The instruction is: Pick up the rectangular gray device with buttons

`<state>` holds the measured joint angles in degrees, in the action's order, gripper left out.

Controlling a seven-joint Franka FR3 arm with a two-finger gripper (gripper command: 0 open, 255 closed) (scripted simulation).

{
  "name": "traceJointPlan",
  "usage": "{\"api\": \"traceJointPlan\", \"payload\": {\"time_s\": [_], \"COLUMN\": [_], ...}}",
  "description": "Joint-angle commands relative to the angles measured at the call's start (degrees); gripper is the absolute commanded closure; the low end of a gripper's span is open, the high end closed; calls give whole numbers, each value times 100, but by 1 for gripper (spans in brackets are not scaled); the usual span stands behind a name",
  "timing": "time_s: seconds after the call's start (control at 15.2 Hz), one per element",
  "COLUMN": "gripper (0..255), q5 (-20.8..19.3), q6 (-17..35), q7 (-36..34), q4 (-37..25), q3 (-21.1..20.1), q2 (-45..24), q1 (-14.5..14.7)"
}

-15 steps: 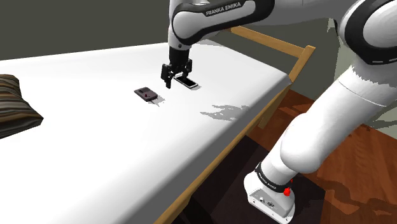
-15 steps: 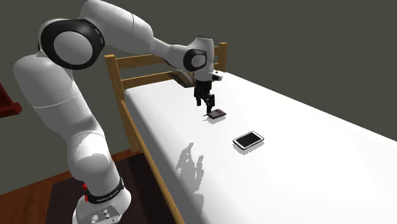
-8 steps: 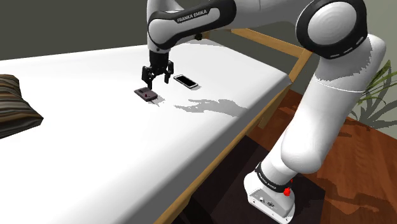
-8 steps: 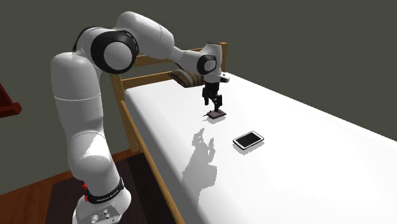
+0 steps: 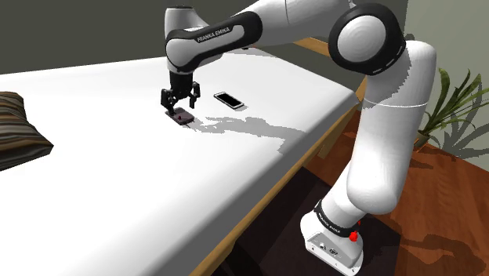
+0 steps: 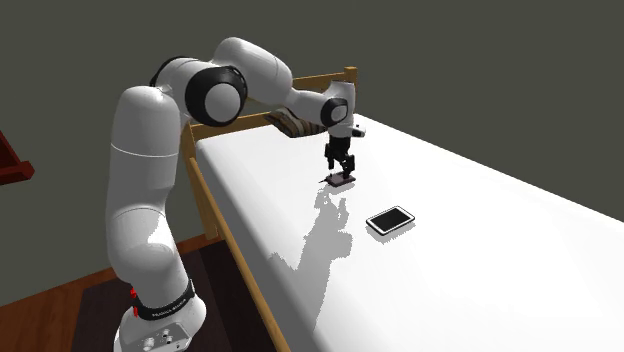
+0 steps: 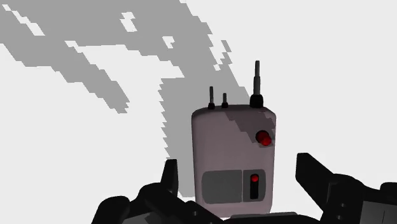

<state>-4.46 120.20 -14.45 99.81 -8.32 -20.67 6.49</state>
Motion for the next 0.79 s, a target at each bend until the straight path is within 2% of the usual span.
{"api": "traceJointPlan", "payload": {"time_s": [0.0,0.26,0.33,0.73], "gripper": [0,0,255,255], "q5": [-15,-34,-36,-36], "q6": [134,300,301,300], "q7": [-19,-33,-36,-34], "q4": [74,154,146,137], "q3": [3,11,11,12], "q2": [-59,-145,-155,-163], "q1": [8,13,15,15]}}
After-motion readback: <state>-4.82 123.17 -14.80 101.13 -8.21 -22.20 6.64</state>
